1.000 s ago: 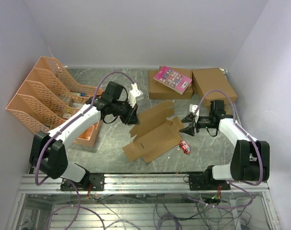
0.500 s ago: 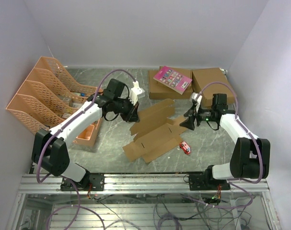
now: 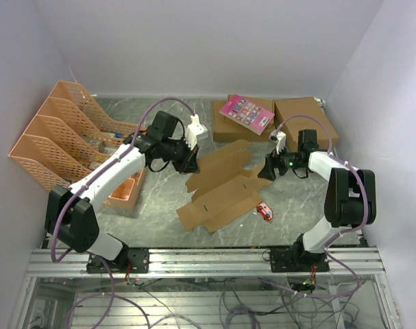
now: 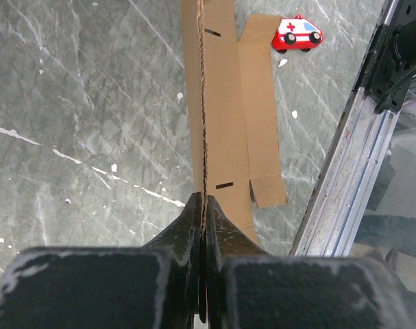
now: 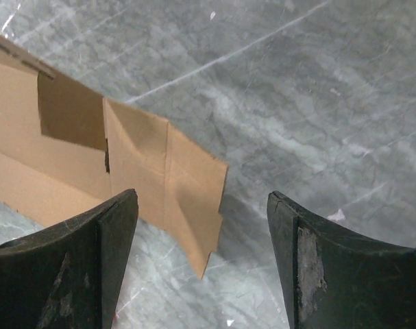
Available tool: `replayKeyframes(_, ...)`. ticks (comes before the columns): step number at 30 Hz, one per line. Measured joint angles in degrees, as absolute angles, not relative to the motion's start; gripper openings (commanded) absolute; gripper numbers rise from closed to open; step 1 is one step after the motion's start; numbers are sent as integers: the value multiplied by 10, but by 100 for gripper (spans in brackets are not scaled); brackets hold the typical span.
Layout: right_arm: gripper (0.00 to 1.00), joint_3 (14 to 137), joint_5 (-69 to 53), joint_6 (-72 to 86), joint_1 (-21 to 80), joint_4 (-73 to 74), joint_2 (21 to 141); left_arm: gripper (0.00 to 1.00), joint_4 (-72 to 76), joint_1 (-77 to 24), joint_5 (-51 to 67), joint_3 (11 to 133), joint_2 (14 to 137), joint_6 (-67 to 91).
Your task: Fold the paper box
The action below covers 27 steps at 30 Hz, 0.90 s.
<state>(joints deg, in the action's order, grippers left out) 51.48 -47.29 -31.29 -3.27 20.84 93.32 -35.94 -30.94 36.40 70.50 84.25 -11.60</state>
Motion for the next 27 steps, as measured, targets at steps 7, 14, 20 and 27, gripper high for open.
replayKeyframes(7, 35, 552, -511, -332, -32, 225, 966, 7, -370, -309, 370, 709, 829, -133)
replayKeyframes(14, 0, 576, -560, -389, -32, 284, 981, 7, -389, -310, 374, 735, 824, -150)
replayKeyframes(20, 0, 542, -605, -431, -33, 227, 939, 7, -425, -310, 361, 785, 821, -169)
replayKeyframes(27, 0, 374, -606, -330, 20, -109, 832, 7, -432, -313, 358, 801, 794, -176)
